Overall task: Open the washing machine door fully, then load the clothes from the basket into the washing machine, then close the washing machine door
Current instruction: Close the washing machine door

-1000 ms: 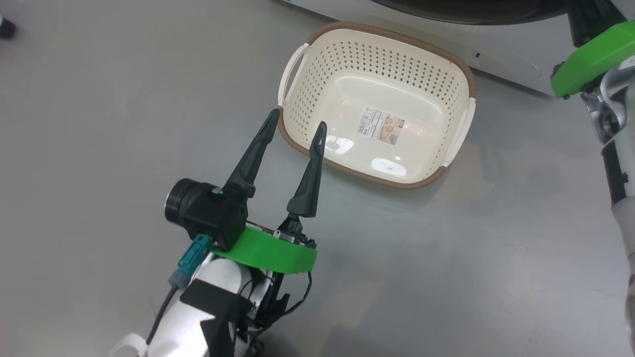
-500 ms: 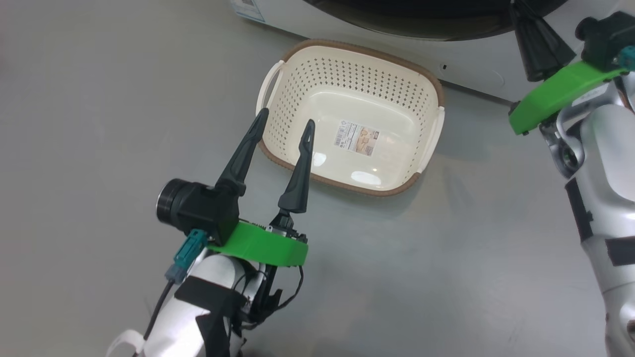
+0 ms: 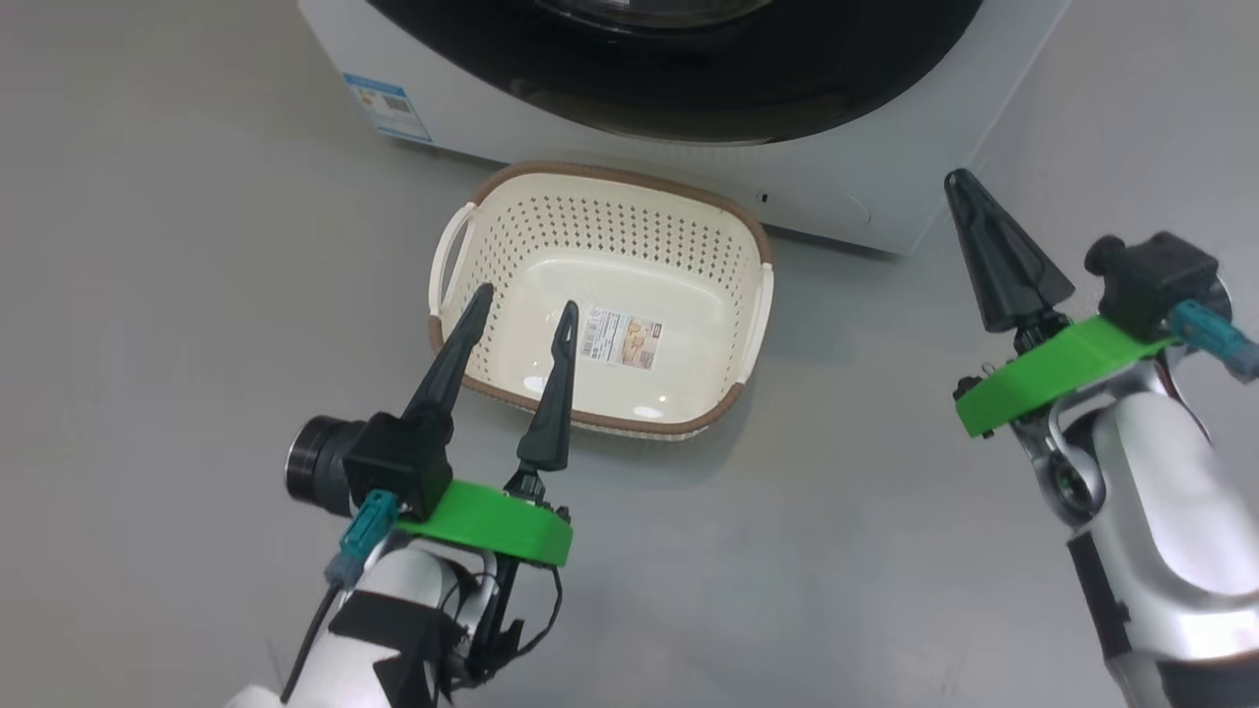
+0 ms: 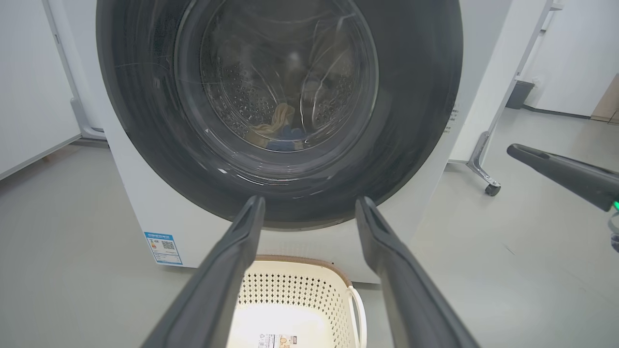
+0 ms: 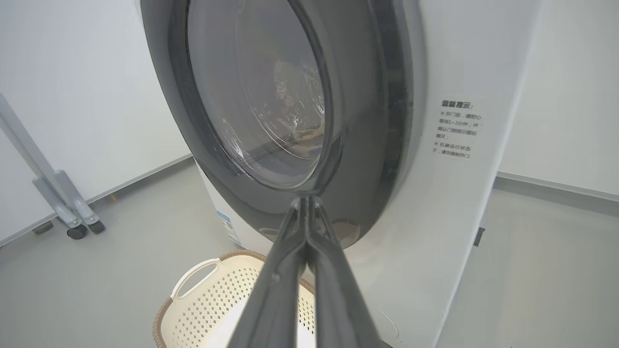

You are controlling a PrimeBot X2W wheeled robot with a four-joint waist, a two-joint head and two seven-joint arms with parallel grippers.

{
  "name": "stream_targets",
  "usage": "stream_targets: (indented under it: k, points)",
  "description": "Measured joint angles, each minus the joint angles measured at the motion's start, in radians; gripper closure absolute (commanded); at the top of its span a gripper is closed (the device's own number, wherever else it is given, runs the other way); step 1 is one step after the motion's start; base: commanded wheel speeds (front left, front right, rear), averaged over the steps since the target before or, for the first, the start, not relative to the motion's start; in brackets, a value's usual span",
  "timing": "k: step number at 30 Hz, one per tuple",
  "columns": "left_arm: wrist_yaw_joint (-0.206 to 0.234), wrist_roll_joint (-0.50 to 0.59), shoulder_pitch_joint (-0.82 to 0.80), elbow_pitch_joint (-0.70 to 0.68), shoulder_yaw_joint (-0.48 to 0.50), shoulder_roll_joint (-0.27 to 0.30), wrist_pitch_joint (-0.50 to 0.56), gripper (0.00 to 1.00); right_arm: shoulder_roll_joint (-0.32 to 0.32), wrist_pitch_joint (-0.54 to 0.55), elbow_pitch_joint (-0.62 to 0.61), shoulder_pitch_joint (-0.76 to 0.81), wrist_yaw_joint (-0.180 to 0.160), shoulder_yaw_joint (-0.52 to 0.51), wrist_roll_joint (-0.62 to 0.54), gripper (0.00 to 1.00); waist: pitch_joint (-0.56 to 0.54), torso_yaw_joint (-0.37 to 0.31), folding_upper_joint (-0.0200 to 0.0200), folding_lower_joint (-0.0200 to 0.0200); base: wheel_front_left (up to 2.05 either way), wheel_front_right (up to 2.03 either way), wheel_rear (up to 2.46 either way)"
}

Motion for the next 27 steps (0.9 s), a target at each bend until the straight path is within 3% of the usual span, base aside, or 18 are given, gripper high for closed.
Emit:
stream_targets:
  k: [3,5,6,7,8,9,10,27]
  points:
    - [-0.002,0.006,0.016,0.013,0.012,0.001,0.0,0.0,0.01,0.0,-0.034,0.047,0.0,-0.02,0.0,1.0,-0.021,-0.015,0.0,0.0,0.0,0.0,0.0]
    - [-0.008,0.012,0.034,0.027,0.026,0.003,0.0,0.0,0.017,0.0,-0.061,0.09,0.0,-0.035,-0.003,0.63,-0.043,-0.03,0.0,0.0,0.0,0.0,0.0]
    - [-0.009,0.013,0.043,0.034,0.032,0.004,0.0,0.0,0.022,0.0,-0.074,0.111,0.0,-0.043,-0.007,0.56,-0.054,-0.037,0.0,0.0,0.0,0.0,0.0]
    - [-0.009,0.013,0.051,0.041,0.037,0.005,0.0,0.0,0.027,0.0,-0.082,0.131,0.0,-0.051,-0.009,0.43,-0.066,-0.043,0.0,0.0,0.0,0.0,0.0]
    - [-0.009,0.013,0.059,0.046,0.043,0.007,0.0,0.0,0.033,0.0,-0.091,0.15,0.0,-0.059,-0.009,0.43,-0.077,-0.049,0.0,0.0,0.0,0.0,0.0]
    - [-0.012,0.014,0.067,0.05,0.049,0.009,0.0,0.0,0.038,0.0,-0.098,0.167,0.0,-0.066,-0.009,0.1,-0.088,-0.056,0.0,0.0,0.0,0.0,0.0]
    - [-0.014,0.016,0.075,0.054,0.054,0.011,0.0,0.0,0.042,0.0,-0.105,0.184,0.0,-0.072,-0.009,0.03,-0.1,-0.062,0.0,0.0,0.0,0.0,0.0]
    - [-0.004,0.022,0.191,0.082,0.119,0.044,0.0,0.0,0.08,0.029,-0.235,0.431,0.0,-0.143,0.01,0.0,-0.251,-0.155,0.0,0.0,0.0,0.0,0.0]
